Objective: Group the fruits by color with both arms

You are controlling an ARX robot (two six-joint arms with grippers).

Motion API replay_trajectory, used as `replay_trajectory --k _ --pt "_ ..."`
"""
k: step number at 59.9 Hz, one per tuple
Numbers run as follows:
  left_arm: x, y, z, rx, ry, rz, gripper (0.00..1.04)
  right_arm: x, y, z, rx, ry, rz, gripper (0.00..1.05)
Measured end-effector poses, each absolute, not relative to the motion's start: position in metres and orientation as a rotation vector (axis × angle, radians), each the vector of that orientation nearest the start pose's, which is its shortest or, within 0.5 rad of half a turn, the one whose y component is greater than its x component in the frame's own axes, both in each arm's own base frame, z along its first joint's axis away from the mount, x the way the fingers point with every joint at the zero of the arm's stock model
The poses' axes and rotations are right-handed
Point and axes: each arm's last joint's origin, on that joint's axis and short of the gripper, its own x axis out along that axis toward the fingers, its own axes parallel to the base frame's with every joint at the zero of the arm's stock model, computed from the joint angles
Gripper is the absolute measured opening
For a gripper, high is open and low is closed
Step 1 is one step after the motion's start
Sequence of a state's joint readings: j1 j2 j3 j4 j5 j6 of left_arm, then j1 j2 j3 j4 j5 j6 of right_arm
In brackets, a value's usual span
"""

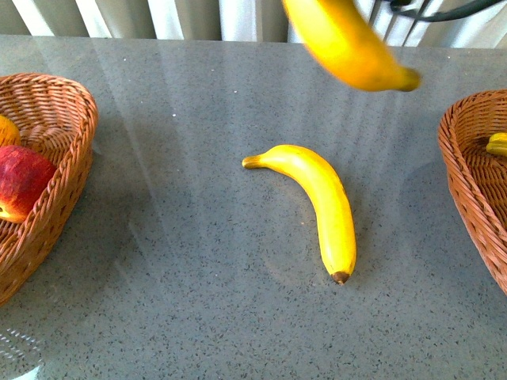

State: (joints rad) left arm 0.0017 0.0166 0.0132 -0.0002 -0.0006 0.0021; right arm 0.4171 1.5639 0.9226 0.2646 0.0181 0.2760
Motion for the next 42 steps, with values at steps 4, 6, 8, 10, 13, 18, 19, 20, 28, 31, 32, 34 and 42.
replay_trajectory --k 4,6,8,10,13,18,19,20,28,31,32,34,42 --pt "0.098 0.000 0.167 0.002 0.004 0.002 0.96 0.304 0.109 0.230 0.193 0.438 0.247 0.35" --pt "0.098 0.000 0.167 0.002 0.004 0.002 0.96 0.302 0.098 0.229 0.196 0.447 0.211 0.35" --pt "0.098 0.000 0.167 0.002 0.004 0.002 0.96 0.299 0.082 0.227 0.206 0.456 0.153 0.35" --pt "0.098 0.000 0.167 0.002 0.004 0.002 0.96 0.298 0.071 0.225 0.216 0.462 0.107 0.35" --pt "0.098 0.000 0.167 0.002 0.004 0.002 0.96 0.295 0.049 0.222 0.238 0.470 0.023 0.35" --pt "0.098 0.000 0.167 0.002 0.004 0.002 0.96 0.291 0.021 0.216 0.266 0.471 -0.107 0.35" --pt "0.098 0.000 0.167 0.002 0.004 0.002 0.96 0.290 0.014 0.215 0.270 0.471 -0.137 0.35" --pt "0.098 0.000 0.167 0.002 0.004 0.002 0.96 0.289 0.007 0.213 0.276 0.471 -0.169 0.35" --pt "0.098 0.000 0.167 0.002 0.004 0.002 0.96 0.287 -0.021 0.195 0.319 0.517 -0.287 0.35" --pt "0.098 0.000 0.167 0.002 0.004 0.002 0.96 0.287 -0.024 0.187 0.322 0.543 -0.300 0.35" --pt "0.098 0.000 0.167 0.002 0.004 0.002 0.96 0.287 -0.024 0.185 0.323 0.550 -0.300 0.35" --pt "0.098 0.000 0.167 0.002 0.004 0.002 0.96 0.287 -0.024 0.180 0.328 0.570 -0.297 0.35" --pt "0.098 0.000 0.167 0.002 0.004 0.002 0.96 0.290 -0.018 0.163 0.344 0.637 -0.281 0.35"
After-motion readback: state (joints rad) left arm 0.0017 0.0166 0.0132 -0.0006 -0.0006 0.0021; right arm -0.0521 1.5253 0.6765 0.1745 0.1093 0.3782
